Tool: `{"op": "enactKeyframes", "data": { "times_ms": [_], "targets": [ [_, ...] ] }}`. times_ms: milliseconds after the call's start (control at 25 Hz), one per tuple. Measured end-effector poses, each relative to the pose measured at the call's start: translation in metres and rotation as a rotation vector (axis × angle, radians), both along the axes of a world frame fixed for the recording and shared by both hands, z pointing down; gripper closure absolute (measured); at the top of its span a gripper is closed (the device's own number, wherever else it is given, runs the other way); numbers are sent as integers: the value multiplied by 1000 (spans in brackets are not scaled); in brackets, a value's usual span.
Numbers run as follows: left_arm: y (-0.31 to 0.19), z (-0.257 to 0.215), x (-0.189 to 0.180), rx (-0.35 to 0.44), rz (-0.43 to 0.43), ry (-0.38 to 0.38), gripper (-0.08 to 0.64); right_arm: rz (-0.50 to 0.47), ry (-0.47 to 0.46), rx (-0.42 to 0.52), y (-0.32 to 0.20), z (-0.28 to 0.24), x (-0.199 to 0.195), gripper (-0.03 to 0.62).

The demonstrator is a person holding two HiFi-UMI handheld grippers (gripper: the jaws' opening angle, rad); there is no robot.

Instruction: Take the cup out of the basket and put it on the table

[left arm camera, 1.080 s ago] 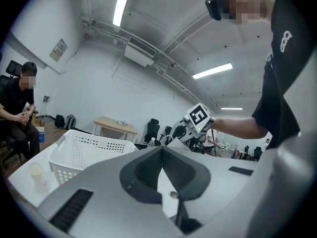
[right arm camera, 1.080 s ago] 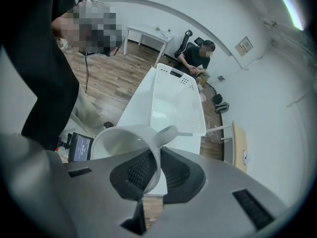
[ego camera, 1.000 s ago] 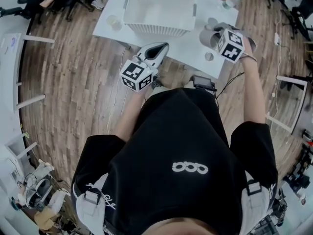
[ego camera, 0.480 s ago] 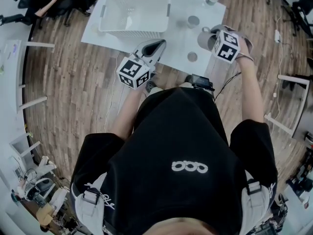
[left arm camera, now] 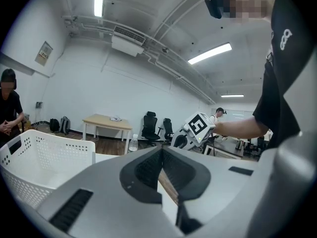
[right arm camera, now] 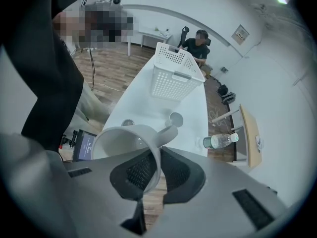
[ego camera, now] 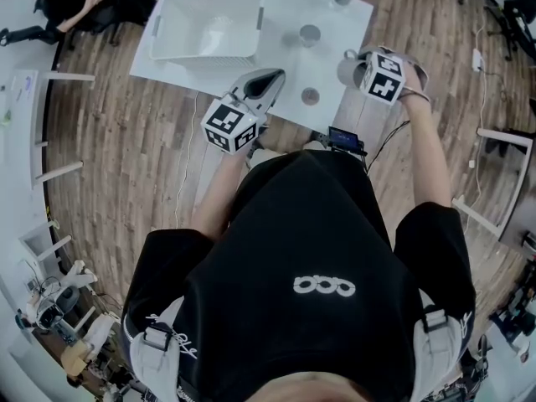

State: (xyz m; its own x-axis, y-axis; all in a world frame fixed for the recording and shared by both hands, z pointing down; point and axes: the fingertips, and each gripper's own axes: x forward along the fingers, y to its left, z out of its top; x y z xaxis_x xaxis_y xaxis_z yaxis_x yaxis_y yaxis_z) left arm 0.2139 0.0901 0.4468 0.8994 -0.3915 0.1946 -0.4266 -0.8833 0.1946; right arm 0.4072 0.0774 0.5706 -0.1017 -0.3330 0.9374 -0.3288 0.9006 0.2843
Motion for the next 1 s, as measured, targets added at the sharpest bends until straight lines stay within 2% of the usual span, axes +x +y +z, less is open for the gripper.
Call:
{"op": "enactKeyframes", "data": {
  "times_ms": [440, 840, 1000],
  "targets": [
    [0, 11, 9, -16, -63, -7, 551, -25, 35, -112, -14, 57, 10, 548],
    [12, 18, -24, -33, -178, -1, 551, -4, 149, -194, -37, 122, 1, 548],
    [14, 22, -38, -47, -228, 0, 551, 0, 154, -211, -46, 143, -11, 548]
  ]
}}
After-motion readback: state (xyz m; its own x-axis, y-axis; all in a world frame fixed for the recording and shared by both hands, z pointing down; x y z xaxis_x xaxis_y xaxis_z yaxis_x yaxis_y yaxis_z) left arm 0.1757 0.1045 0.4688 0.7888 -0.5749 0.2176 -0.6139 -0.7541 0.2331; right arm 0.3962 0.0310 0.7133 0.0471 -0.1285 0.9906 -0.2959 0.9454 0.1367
